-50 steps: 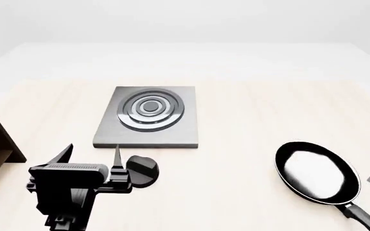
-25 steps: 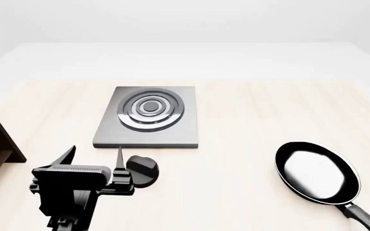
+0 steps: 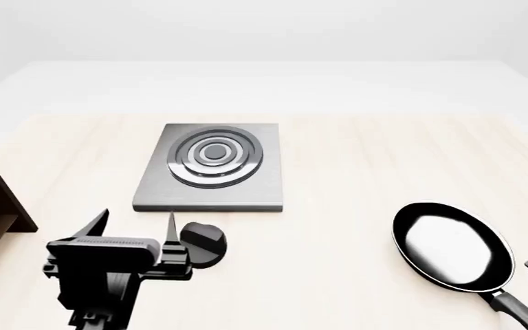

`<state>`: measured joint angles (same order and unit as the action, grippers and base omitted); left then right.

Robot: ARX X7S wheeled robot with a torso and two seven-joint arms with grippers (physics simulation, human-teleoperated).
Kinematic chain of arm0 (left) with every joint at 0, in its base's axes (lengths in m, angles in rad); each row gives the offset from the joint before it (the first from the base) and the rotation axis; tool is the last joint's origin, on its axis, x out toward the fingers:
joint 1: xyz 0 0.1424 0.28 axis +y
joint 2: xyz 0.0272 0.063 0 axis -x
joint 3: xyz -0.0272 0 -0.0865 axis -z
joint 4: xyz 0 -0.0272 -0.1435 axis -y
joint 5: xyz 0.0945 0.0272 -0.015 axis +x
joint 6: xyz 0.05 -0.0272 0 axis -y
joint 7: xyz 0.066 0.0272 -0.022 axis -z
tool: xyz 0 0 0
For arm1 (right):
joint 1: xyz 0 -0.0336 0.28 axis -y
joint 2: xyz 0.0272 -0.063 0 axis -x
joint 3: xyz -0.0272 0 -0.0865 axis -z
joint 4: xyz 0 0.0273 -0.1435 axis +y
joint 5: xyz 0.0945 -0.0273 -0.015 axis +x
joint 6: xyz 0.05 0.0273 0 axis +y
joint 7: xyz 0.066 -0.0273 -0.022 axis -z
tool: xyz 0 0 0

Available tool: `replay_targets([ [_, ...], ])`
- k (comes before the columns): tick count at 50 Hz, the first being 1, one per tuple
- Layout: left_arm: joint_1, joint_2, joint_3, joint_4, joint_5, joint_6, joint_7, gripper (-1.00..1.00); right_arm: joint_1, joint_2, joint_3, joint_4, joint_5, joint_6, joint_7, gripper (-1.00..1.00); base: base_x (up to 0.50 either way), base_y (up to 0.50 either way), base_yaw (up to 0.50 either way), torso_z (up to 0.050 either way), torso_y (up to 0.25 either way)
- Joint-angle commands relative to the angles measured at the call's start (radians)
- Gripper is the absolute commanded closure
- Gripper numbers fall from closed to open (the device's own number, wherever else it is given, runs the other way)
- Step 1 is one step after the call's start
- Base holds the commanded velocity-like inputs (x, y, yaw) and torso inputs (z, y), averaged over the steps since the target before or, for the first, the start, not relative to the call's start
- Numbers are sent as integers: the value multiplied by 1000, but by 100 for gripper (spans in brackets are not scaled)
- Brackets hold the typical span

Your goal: Turn on the stove and put the frying pan on it.

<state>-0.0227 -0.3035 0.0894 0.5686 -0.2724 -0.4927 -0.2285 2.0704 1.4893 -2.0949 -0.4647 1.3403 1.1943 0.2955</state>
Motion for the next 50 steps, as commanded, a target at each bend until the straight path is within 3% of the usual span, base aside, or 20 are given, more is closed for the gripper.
replay_targets([
  [1, 2, -3, 10, -2, 4, 4, -6, -100, -92, -3, -44, 60, -16, -151, 5, -100, 0, 0, 0, 0, 0],
  [23, 3, -10, 21, -9, 8, 11, -16, -100, -139, -4, -49, 170, -24, -257, 11, -100, 0, 0, 0, 0, 0],
  [50, -4, -21, 27, -9, 5, 6, -29, -100, -333, -148, -105, 316, 8, -494, 41, -100, 0, 0, 0, 0, 0],
])
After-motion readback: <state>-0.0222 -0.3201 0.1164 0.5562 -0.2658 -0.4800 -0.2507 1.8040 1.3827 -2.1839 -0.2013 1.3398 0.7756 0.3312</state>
